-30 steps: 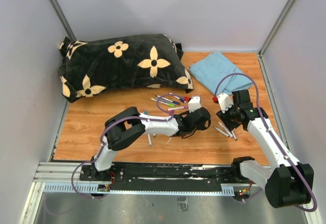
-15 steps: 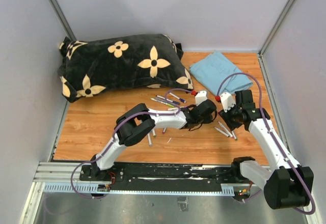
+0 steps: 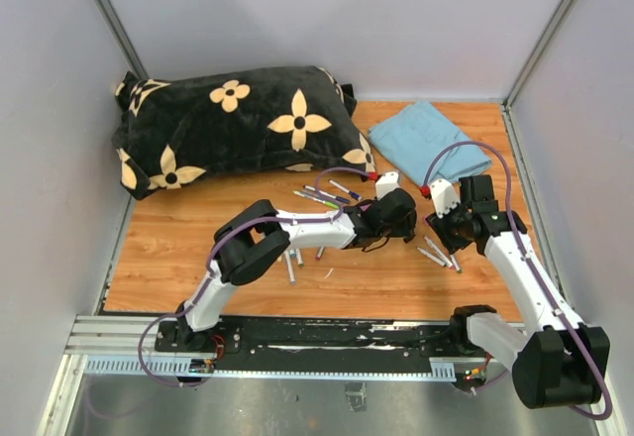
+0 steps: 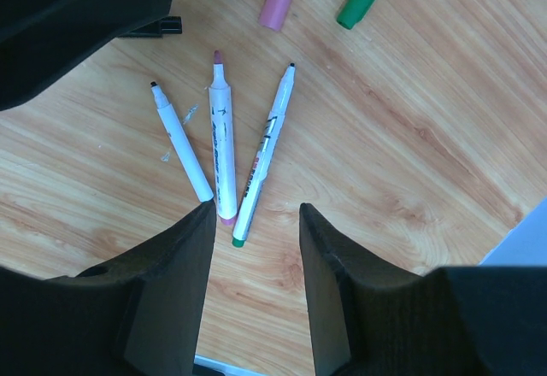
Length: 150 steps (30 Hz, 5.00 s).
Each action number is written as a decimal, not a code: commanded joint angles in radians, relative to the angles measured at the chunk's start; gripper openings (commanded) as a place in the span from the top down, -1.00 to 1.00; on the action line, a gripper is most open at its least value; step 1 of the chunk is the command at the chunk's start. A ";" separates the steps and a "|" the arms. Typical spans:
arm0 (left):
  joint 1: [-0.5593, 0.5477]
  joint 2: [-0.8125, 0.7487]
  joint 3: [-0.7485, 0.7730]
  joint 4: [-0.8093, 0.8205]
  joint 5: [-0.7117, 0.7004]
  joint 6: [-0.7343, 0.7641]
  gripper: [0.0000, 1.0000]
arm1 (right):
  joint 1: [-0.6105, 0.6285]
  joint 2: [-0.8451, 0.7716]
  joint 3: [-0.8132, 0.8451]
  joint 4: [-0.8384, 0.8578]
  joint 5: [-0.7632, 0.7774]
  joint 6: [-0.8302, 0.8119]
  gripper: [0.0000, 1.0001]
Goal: Open the pen caps
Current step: Place the pen cap at the center of the board, then pick up the pen from the center of the board.
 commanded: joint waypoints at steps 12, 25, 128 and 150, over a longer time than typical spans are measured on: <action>0.004 -0.617 -0.539 0.277 -0.015 0.346 0.02 | -0.017 -0.079 0.024 -0.024 -0.106 -0.027 0.08; 0.007 -1.194 -1.068 0.257 -0.167 0.592 -0.94 | 0.035 -0.140 0.022 -0.089 -0.390 -0.176 -0.16; 0.238 -0.429 -0.559 -0.144 0.271 0.688 0.51 | 0.136 -0.120 0.020 -0.108 -0.404 -0.212 -0.34; 0.238 -0.561 -0.621 -0.070 0.370 0.639 0.99 | 0.180 -0.102 0.092 -0.050 -0.611 -0.090 -0.34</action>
